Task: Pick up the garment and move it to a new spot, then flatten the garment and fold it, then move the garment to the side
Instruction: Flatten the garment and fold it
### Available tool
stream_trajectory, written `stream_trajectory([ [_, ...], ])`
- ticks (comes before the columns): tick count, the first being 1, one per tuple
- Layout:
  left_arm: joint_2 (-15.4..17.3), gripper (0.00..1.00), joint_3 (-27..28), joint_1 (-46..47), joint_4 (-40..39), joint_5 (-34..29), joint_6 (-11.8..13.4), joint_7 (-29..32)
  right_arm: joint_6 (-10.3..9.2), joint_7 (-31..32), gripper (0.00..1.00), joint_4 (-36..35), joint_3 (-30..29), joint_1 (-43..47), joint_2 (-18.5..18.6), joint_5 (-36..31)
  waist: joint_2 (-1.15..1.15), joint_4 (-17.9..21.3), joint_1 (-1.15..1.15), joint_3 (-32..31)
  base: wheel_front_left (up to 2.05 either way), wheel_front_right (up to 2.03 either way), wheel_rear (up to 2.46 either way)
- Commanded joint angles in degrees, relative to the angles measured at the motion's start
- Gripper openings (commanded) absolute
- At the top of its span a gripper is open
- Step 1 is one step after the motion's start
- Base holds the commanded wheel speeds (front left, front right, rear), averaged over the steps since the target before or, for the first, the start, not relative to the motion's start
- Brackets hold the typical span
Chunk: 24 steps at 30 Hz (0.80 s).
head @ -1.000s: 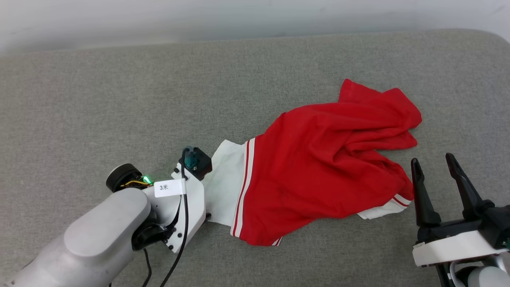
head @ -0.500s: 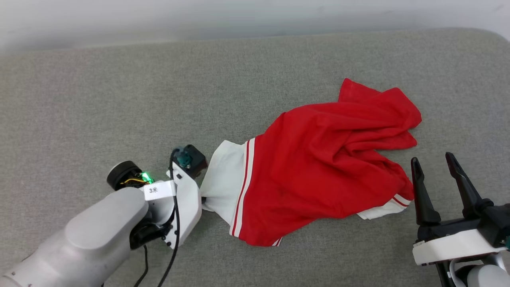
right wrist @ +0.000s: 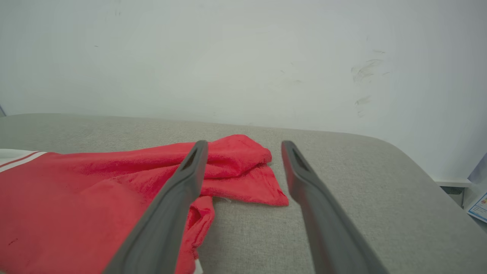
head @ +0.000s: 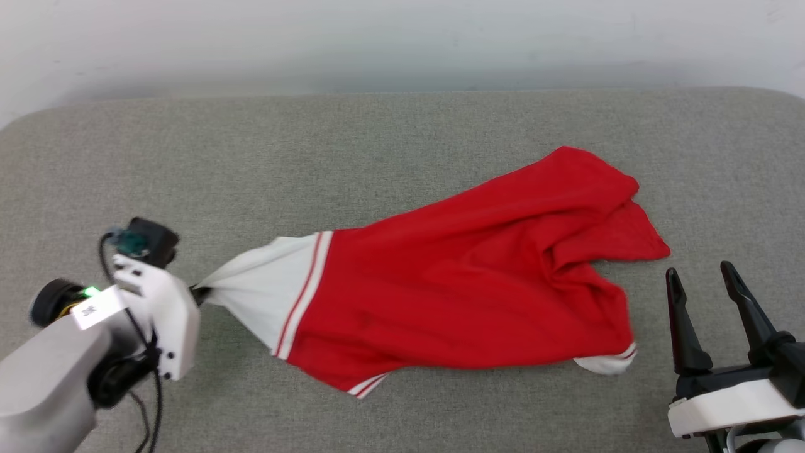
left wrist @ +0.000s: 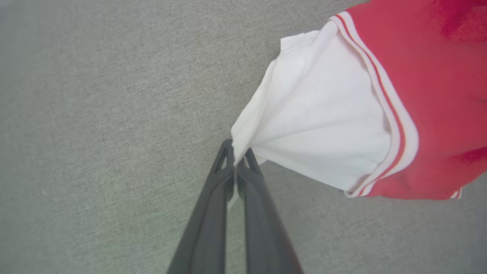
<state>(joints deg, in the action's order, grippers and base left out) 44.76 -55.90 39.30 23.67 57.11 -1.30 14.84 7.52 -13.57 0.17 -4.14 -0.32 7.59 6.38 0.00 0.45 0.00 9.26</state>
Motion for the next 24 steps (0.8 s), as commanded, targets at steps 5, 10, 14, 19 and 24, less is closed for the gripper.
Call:
stream_trajectory([
  [5,4.97,0.0,2.66,-5.49,3.98,3.86,2.55,-1.95,-0.06,0.89,1.0,-0.77,-0.55,1.19,1.03,-0.27,0.0,-0.61,0.0,-0.23,0.0,0.0,0.0],
  [10,5.73,0.0,2.84,-7.66,8.19,4.68,3.29,-2.77,-0.06,1.38,1.0,-0.51,-0.87,1.42,1.21,-0.27,0.0,-0.62,0.0,-0.1,0.0,0.0,0.0],
  [14,3.52,0.27,3.21,-8.23,10.38,5.45,3.29,-4.45,-0.06,1.72,1.0,-0.09,-0.97,1.46,1.09,-0.13,0.0,-0.79,0.0,-0.25,0.0,0.0,0.0],
  [19,0.92,1.0,3.87,-7.55,10.99,3.18,4.88,-11.67,-0.06,2.46,1.0,0.25,-0.74,1.57,1.33,0.26,0.0,-1.44,0.0,-2.05,0.0,0.0,0.0],
  [24,-0.57,1.0,5.11,-8.8,8.99,1.45,7.58,-19.45,-0.06,3.35,1.0,-0.61,-0.29,0.81,2.18,1.06,0.0,-2.23,0.0,-3.93,0.0,0.0,0.0],
])
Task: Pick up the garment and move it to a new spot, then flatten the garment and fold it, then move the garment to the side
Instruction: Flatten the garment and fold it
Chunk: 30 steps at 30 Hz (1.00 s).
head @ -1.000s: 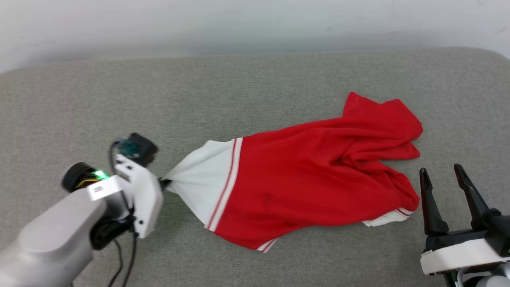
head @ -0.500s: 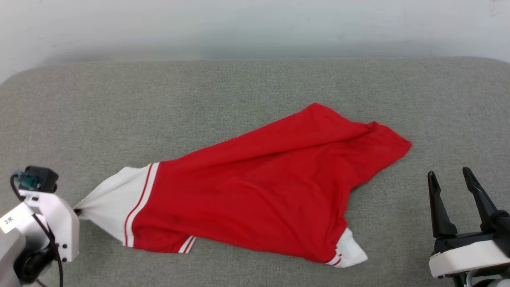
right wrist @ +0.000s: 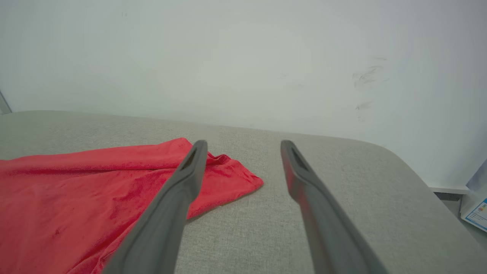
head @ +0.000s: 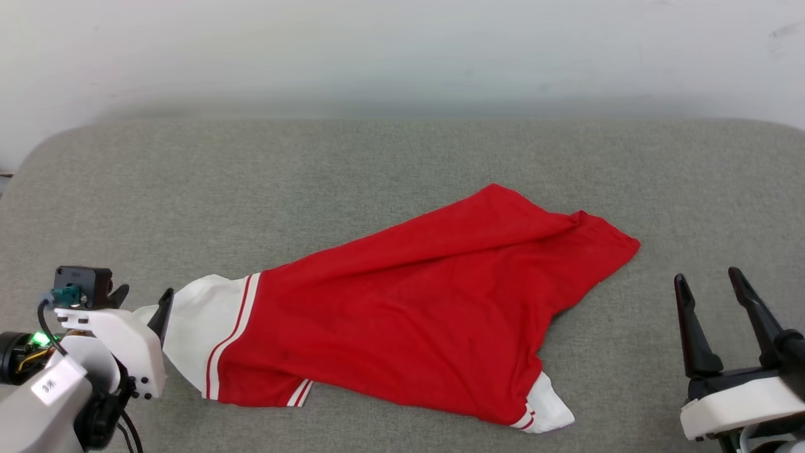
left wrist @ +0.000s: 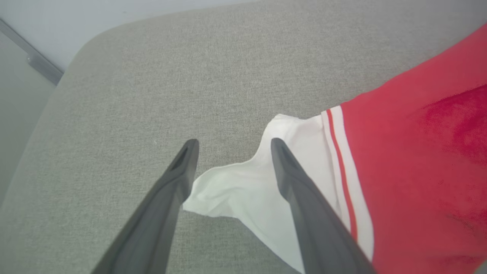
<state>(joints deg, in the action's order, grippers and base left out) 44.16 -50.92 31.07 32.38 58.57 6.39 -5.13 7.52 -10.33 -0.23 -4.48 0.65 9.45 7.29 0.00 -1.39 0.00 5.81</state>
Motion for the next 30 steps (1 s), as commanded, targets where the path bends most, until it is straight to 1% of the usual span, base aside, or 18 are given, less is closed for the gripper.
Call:
stream_trajectory([
  [1,-0.14,1.0,0.47,-1.06,-0.5,-0.47,0.88,-1.47,-0.06,0.37,1.0,-0.6,0.22,-0.49,0.64,0.39,0.0,-0.57,0.0,-0.89,0.0,0.0,0.0],
  [4,-0.67,1.0,1.28,-3.05,-3.94,-1.82,4.44,-6.53,-0.06,2.07,1.0,-1.96,0.71,-1.51,1.97,1.18,0.0,-1.25,0.0,-1.97,0.0,0.0,0.0],
  [7,-0.64,1.0,2.75,-5.69,-8.26,-3.04,8.64,-8.98,-0.06,5.02,1.0,-3.7,2.17,-2.96,3.99,2.77,0.0,-1.85,0.0,-2.73,0.0,0.0,0.0],
  [11,-1.2,1.0,5.7,-9.92,-15.23,-6.51,14.64,-10.04,-0.06,11.04,1.0,-6.03,5.94,-6.06,7.9,5.65,0.0,-2.56,0.0,-2.97,0.0,0.0,0.0],
  [13,-1.89,1.0,8.06,-11.8,-19.25,-10.23,17.42,-10.13,-0.06,14.53,1.0,-7.31,8.1,-7.94,9.72,7.51,0.0,-3.0,0.0,-2.85,0.0,0.0,0.0],
  [15,-3.38,1.0,10.54,-14.37,-22.69,-13.34,19.43,-10.15,-0.06,17.91,1.0,-8.13,10.46,-10.04,11.9,9.11,0.0,-3.43,0.0,-2.59,0.0,0.0,0.0],
  [17,-4.61,1.0,13.11,-16.6,-25.31,-16.79,20.78,-10.11,-0.06,21.62,1.0,-8.66,13.08,-11.91,13.97,10.7,0.0,-3.82,0.0,-2.36,0.0,0.0,0.0],
  [20,-7.56,1.0,17.49,-20.06,-28.84,-21.72,21.98,-10.11,-0.06,26.87,1.0,-8.93,17.48,-15.22,17.29,13.34,0.0,-4.4,0.0,-1.79,0.0,0.0,0.0],
  [24,-11.67,1.0,23.02,-23.74,-32.27,-27.79,21.99,-10.06,-0.07,33.97,1.0,-7.22,23.17,-19.07,21.46,16.69,0.0,-5.36,0.0,-0.85,0.0,0.0,0.0],
  [26,-13.7,1.0,25.14,-25.38,-33.4,-30.25,21.33,-10.07,-0.07,37.78,1.0,-6.16,26.3,-20.77,23.78,18.46,0.0,-5.85,0.0,-0.35,0.0,0.0,0.0],
  [30,-17.45,1.0,28.58,-27.38,-34.11,-33.98,18.98,-10.07,-0.07,45.04,1.0,-4.26,33.85,-23.91,29.14,22.75,0.0,-6.93,0.0,1.05,0.0,0.0,0.0],
])
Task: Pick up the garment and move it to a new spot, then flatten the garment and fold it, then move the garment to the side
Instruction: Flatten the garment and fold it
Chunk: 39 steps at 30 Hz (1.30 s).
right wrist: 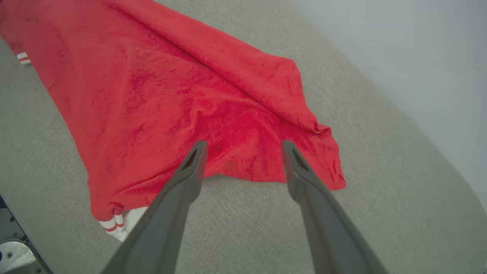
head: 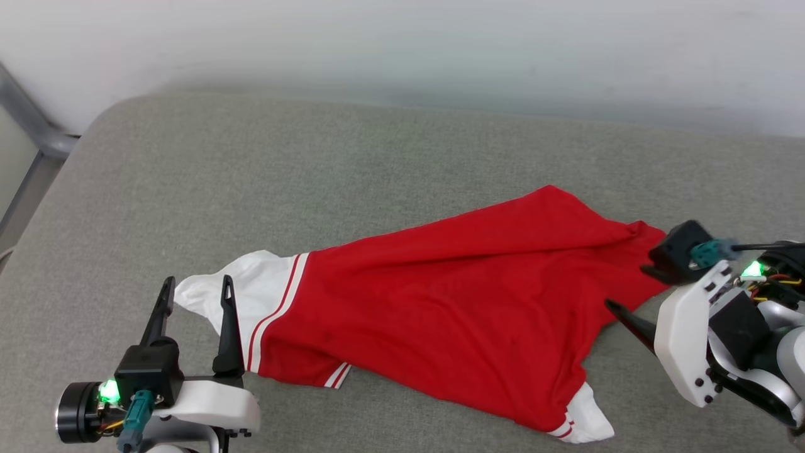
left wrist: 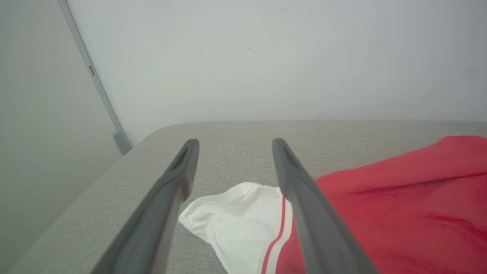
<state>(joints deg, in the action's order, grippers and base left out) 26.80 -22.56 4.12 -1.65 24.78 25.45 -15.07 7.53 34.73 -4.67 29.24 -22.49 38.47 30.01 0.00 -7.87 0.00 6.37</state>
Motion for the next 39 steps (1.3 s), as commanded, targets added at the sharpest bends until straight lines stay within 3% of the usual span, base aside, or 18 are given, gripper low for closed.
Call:
stream_trajectory([
  [1,-0.95,1.0,0.91,-0.65,-0.06,-0.96,-0.75,-0.13,-0.08,1.54,1.0,0.64,1.73,-1.6,1.33,1.08,0.0,-0.72,0.0,0.9,0.0,0.0,0.0],
  [7,-5.89,1.0,4.67,-0.89,0.61,-4.99,-4.74,-0.13,-0.08,6.18,1.0,4.73,8.71,-6.85,3.98,5.57,0.0,-2.34,0.0,3.81,0.0,0.0,0.0],
  [16,-11.86,1.0,8.48,1.32,1.86,-9.95,-10.22,-0.13,-0.08,7.26,1.0,14.79,16.55,-12.62,2.27,6.49,0.0,-4.74,0.0,8.56,0.0,0.0,0.0],
  [23,-15.59,1.0,11.35,2.24,2.76,-13.24,-13.52,-0.14,-0.06,6.62,1.0,21.65,24.16,-11.37,1.34,8.05,0.0,-5.4,0.0,10.09,0.0,0.0,0.0],
  [24,-15.99,1.0,11.79,2.16,2.65,-13.66,-13.87,-0.14,-0.05,6.05,0.46,22.14,24.77,-11.55,1.3,8.36,0.0,-5.34,0.0,10.08,0.0,0.0,0.0],
  [25,-16.29,1.0,12.24,1.99,2.62,-14.03,-14.29,-0.14,-0.05,4.67,0.0,22.36,24.93,-11.77,1.11,8.7,0.0,-5.19,0.0,9.96,0.0,0.0,0.0],
  [34,-18.43,1.0,15.64,-0.68,3.31,-16.74,-16.81,-0.14,-0.09,-10.08,0.0,18.57,19.04,-14.79,1.6,7.87,0.0,-3.03,0.0,6.04,0.0,0.0,0.0],
  [39,-19.19,1.0,17.29,-2.63,2.86,-17.62,-17.66,-0.14,-0.09,-14.74,0.0,13.81,13.74,-13.3,1.19,5.97,0.0,-1.36,0.0,3.91,0.0,0.0,0.0],
])
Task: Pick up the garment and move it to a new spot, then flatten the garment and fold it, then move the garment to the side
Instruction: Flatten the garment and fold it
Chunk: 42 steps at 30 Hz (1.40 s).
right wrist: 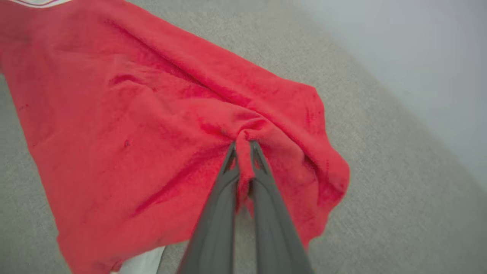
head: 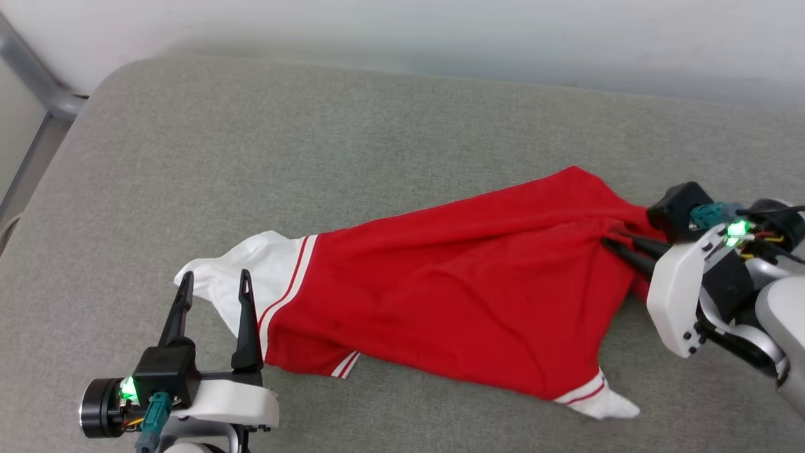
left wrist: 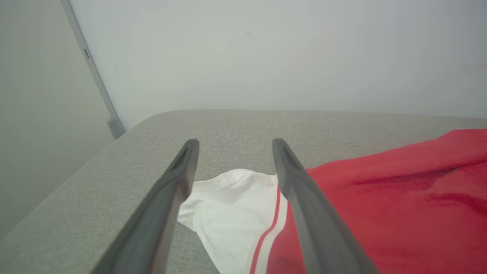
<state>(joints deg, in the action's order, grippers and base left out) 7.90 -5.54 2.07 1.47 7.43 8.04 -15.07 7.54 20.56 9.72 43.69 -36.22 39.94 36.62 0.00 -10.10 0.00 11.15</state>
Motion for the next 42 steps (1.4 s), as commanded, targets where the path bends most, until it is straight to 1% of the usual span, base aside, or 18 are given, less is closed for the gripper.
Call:
stream_trajectory([
  [1,-0.39,1.0,0.48,-0.92,-0.26,-0.41,-0.41,-0.14,-0.1,-1.18,0.0,-1.59,-1.93,0.62,-0.52,-1.13,0.0,1.12,0.0,-1.13,0.0,0.0,0.0],
  [5,-0.84,1.0,1.23,-1.51,-0.56,-1.2,-0.99,-0.14,-0.1,-1.99,0.0,-4.65,-6.81,-0.48,-1.6,-3.33,0.0,1.56,0.0,-1.45,0.0,0.0,0.0],
  [8,-1.36,1.0,1.42,-1.37,-0.85,-1.72,-1.47,-0.14,-0.1,-0.98,0.0,-5.84,-9.63,-2.21,-2.19,-4.8,0.0,1.3,0.0,-1.09,0.0,0.0,0.0],
  [11,-1.74,1.0,1.52,-0.91,-0.95,-1.8,-1.93,-0.14,-0.1,0.12,0.0,-5.85,-10.75,-3.18,-2.46,-5.22,0.0,0.9,0.0,-0.39,0.0,0.0,0.0],
  [14,-2.26,1.0,1.63,0.08,-0.82,-2.1,-2.44,-0.14,-0.1,1.22,0.0,-3.98,-12.19,-5.68,-2.81,-6.08,0.0,0.04,0.0,1.04,0.0,0.0,0.0],
  [18,-2.94,1.0,1.69,1.31,-0.58,-2.31,-3.0,-0.14,-0.1,1.84,0.0,1.12,-12.55,-10.1,-3.4,-7.31,0.0,-1.34,0.0,3.33,0.0,0.0,0.0],
  [23,-3.91,1.0,1.18,3.25,-0.49,-2.69,-3.82,-0.14,-0.1,2.03,0.0,8.75,-10.59,-15.77,-3.73,-9.92,0.0,-3.17,0.0,6.88,0.0,0.0,0.0],
  [27,-4.28,1.0,0.93,4.89,-0.48,-2.7,-4.03,-0.14,-0.1,1.7,0.0,17.37,-9.08,-19.83,-5.01,-12.08,0.0,-4.25,0.0,9.51,0.0,0.0,0.0],
  [30,-4.58,1.0,0.77,5.88,-0.5,-2.71,-4.25,-0.14,-0.1,2.26,0.0,23.82,-6.74,-21.96,-5.86,-13.52,0.0,-4.85,0.0,10.81,0.0,0.0,0.0],
  [35,-4.87,1.0,0.37,7.03,-0.29,-2.67,-4.26,-0.14,-0.1,5.44,0.0,32.86,-2.33,-23.01,-7.2,-12.06,0.0,-5.65,0.0,12.06,0.0,0.0,0.0],
  [37,-4.92,1.0,0.22,7.46,-0.15,-2.69,-4.21,-0.14,-0.09,6.24,0.0,34.9,-0.94,-23.1,-7.61,-10.45,0.0,-5.79,0.0,12.27,0.0,0.0,0.0],
  [39,-4.97,1.0,0.29,7.55,-0.06,-2.71,-4.07,-0.14,-0.08,5.15,0.0,36.06,-0.34,-23.17,-8.15,-8.57,0.0,-5.66,0.0,12.23,0.0,0.0,0.0],
  [40,-5.0,1.0,0.39,7.43,-0.01,-2.75,-3.99,-0.14,-0.08,4.19,0.05,36.28,-0.42,-23.44,-8.26,-7.83,0.0,-5.5,0.0,12.1,0.0,0.0,0.0],
  [41,-5.0,1.0,0.48,7.25,0.1,-2.79,-4.01,-0.14,-0.08,3.04,0.42,36.35,-0.57,-23.7,-8.28,-7.08,0.0,-5.38,0.0,11.83,0.0,0.0,0.0],
  [42,-4.99,1.0,0.53,7.0,0.26,-2.79,-4.02,-0.14,-0.08,1.43,1.0,36.25,-0.8,-23.85,-8.16,-6.3,0.0,-5.28,0.0,11.41,0.0,0.0,0.0],
])
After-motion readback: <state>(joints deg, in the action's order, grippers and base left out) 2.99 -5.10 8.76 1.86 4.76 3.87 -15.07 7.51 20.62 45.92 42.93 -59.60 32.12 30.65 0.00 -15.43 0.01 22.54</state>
